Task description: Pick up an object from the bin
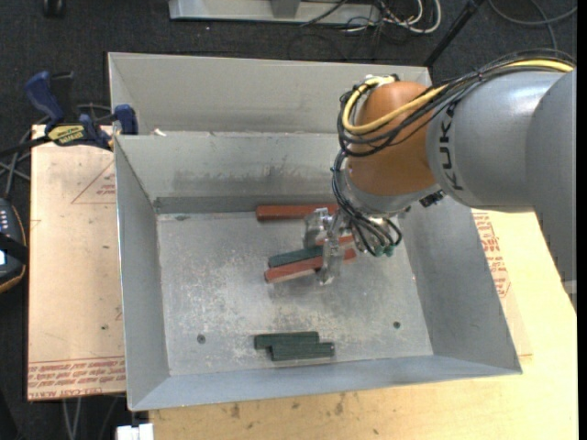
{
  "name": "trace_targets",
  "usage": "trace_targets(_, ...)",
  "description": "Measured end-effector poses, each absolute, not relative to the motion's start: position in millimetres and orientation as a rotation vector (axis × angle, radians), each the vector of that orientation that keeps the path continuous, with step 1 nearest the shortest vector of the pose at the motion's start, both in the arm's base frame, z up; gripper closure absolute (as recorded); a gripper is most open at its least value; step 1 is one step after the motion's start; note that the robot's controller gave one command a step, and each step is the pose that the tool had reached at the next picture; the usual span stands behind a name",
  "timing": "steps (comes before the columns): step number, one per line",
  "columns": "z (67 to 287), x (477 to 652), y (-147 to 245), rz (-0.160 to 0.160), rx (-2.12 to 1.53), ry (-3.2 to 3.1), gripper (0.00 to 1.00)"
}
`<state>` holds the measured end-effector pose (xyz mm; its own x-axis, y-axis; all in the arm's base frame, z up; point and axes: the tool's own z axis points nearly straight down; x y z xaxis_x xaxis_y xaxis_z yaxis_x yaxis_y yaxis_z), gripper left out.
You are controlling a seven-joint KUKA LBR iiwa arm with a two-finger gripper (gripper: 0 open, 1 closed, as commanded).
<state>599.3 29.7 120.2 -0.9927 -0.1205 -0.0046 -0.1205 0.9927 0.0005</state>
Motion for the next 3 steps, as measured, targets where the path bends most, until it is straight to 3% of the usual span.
trace_targets(3,136.1,599.6,29.9,0.001,-0.190,3.131,1.00)
